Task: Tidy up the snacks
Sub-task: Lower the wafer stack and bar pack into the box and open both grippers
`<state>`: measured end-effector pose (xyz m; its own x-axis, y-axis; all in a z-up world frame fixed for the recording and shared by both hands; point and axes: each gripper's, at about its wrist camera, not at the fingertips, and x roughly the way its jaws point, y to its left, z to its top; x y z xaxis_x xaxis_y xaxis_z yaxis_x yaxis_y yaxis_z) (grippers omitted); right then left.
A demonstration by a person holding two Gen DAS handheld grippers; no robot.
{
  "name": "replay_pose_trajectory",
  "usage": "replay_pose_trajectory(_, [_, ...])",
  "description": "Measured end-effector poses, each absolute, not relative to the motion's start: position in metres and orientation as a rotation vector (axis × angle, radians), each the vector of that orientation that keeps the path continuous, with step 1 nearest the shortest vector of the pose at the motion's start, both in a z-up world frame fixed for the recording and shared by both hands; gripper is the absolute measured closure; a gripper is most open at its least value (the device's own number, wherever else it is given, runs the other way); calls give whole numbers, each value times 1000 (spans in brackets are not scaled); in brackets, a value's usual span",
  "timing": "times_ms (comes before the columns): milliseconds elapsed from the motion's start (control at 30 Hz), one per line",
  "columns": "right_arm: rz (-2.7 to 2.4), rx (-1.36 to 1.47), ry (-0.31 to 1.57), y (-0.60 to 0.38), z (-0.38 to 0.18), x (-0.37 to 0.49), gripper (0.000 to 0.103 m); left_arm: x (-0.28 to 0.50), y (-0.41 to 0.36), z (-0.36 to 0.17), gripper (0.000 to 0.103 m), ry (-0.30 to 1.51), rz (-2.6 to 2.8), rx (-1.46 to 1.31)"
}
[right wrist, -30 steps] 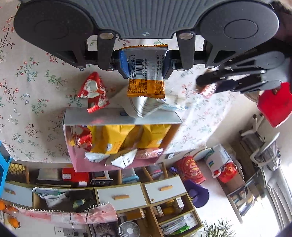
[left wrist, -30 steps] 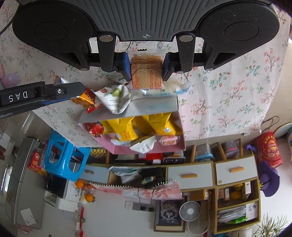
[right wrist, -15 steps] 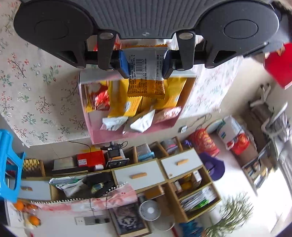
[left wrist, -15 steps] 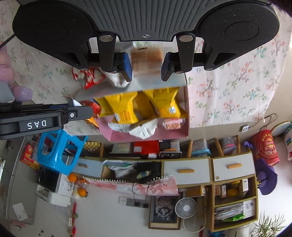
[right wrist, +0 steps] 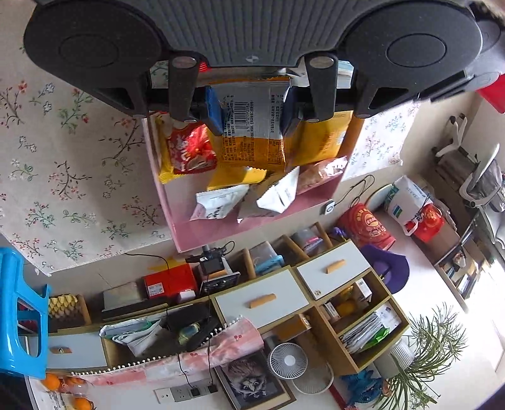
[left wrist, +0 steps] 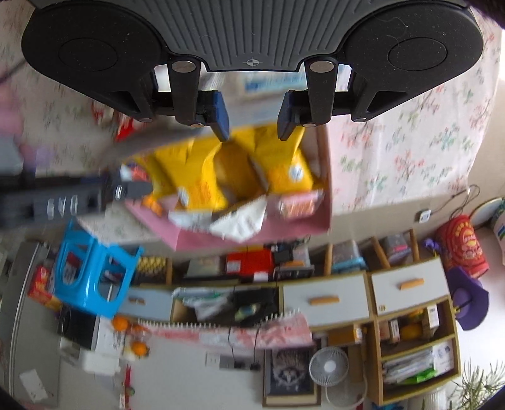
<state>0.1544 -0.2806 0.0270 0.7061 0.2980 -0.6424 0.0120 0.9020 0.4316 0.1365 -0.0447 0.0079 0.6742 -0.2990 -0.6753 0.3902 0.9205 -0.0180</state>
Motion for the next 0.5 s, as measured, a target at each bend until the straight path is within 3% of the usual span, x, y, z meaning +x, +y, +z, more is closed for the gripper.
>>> replay_pose_trajectory(67, [167,448,782,-285,26,155,73,129,-40,3,64,786,-411,150])
replay_pose_trajectory(133, [170,458,787,-287,27,154,73,122,-36,-1,49,849,-433,165])
replay_pose_trajectory(267, [186,423,801,-279,31,151,73,108,-33,-11,43,933,-450,210])
replay_pose_trajectory(500, [229,365,781,-266,42,147,73,98,-41,-34,44,1040,-451,282])
